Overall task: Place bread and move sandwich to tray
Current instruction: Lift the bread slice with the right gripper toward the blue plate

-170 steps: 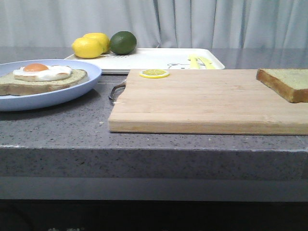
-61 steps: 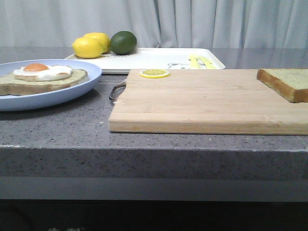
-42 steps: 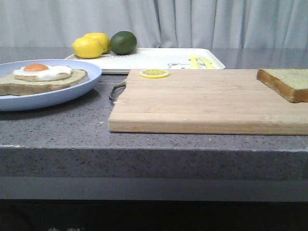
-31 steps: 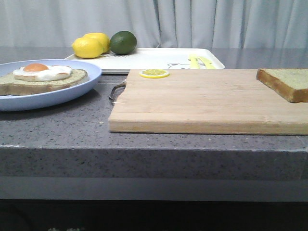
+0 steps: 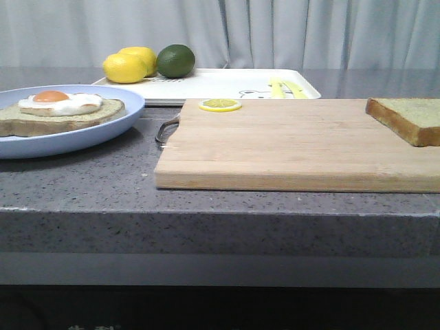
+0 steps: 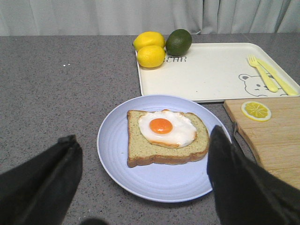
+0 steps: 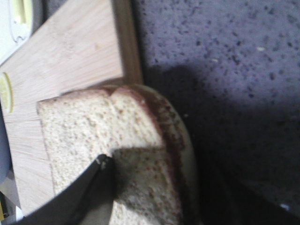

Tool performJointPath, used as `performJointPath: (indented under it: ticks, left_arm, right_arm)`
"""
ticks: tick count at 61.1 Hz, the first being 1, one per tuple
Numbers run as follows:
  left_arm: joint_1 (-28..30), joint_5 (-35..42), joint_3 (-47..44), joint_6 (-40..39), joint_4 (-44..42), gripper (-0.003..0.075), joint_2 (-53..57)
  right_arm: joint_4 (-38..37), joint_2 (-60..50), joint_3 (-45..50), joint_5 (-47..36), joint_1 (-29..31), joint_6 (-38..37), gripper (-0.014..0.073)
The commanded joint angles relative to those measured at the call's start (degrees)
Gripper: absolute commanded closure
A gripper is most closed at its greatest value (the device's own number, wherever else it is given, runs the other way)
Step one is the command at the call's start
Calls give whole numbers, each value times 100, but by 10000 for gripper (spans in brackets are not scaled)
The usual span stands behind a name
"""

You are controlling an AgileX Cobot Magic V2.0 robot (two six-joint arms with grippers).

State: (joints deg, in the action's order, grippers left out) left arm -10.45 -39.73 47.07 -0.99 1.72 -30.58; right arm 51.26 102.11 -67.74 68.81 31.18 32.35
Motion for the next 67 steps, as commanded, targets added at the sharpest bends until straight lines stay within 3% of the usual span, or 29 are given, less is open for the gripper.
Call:
performJointPath:
  ticks: [1,9,26,41,55,67]
  left_arm:
    - [-38,406,159,4,-9,176,-74]
    - [-38,406,159,4,-25,176,-74]
    - [-38,406,159,4,-93,176,-74]
    - [-38,406,159,4,-104,176,-74]
    - [-38,406,159,4,-113,176,-74]
    - [-38,428,159,4,-113,176,-74]
  right_arm:
    - [82,-281,-105,815,-9,64,334]
    - [120,-454,-105,815,-9,64,424]
    - [396,-1099,-105,815,-9,64,439]
    - [815,-1803,-105,810,-68,64,640]
    - [1449,-2417,-105,799,-897,64,658]
    - [2901,-2530,-105,786,-1823,64,658]
